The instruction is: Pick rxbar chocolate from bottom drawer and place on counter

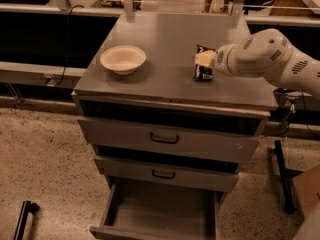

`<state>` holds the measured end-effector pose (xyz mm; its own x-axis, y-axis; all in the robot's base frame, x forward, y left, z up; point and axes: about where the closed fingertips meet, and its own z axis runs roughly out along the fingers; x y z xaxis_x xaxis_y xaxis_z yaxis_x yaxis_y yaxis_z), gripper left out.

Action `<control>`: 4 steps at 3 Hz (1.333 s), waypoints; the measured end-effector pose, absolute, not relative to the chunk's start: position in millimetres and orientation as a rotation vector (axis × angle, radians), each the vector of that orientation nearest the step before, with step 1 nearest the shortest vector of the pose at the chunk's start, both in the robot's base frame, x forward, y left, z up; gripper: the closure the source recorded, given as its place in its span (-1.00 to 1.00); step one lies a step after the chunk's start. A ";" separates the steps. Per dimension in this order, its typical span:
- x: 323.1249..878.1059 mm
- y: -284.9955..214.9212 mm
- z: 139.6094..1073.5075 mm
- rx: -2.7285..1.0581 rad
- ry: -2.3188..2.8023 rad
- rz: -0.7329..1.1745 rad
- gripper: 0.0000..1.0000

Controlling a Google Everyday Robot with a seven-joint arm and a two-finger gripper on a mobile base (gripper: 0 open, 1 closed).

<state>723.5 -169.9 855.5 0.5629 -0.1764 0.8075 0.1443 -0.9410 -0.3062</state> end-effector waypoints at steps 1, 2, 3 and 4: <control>723.7 -173.1 858.7 -2.463 0.032 -1.336 0.67; 723.4 -172.1 861.0 -2.458 0.032 -1.339 0.21; 723.0 -171.1 863.1 -2.454 0.032 -1.341 -0.23; 722.7 -169.9 865.3 -2.449 0.032 -1.343 -0.69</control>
Offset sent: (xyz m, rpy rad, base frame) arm 0.0003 -0.0039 0.0029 -0.0036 -0.0045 -0.0082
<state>722.7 -169.9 865.3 0.5511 -0.1839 0.8139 0.1445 -0.9396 -0.3102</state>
